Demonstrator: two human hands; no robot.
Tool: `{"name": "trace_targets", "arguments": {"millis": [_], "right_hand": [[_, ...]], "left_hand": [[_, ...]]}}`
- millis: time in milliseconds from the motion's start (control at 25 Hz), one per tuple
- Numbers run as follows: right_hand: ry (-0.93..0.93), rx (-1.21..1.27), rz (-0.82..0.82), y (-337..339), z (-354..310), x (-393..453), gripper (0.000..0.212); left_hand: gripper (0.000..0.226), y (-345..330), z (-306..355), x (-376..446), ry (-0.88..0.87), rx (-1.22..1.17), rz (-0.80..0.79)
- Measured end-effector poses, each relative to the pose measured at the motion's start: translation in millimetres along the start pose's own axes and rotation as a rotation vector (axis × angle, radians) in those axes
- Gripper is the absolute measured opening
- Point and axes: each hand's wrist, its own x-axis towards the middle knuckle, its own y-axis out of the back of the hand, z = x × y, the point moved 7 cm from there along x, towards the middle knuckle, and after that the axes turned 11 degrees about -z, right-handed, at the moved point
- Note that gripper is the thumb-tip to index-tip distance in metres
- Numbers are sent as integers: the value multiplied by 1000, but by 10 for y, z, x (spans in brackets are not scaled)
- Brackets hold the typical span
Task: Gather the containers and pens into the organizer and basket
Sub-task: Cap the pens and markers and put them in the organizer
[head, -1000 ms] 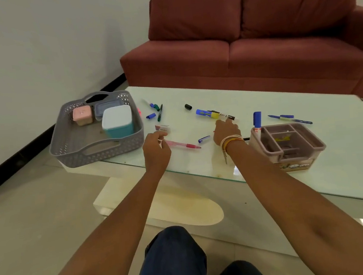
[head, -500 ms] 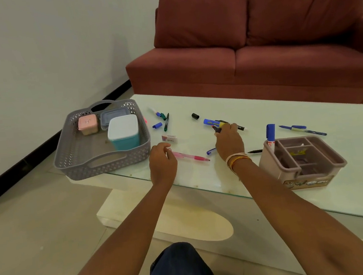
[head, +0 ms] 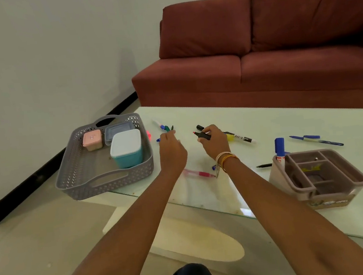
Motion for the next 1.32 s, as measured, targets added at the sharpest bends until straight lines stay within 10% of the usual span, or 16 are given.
{"name": "trace_targets", "arguments": {"millis": [440, 920, 1120, 1320], "right_hand": [[-338, 654, -229, -438, 528, 649, 18], [-329, 579, -181, -417, 503, 593, 25], [-267, 320, -160, -407, 262, 482, 24], [-177, 705, -126, -397, -69, 57, 20]], "left_hand": [[56, -403, -695, 1164, 479, 275, -197], [27, -264, -546, 1382, 292, 469, -84], [52, -62, -346, 1327, 241, -297, 38], [35, -279, -218, 703, 469, -1340, -65]]}}
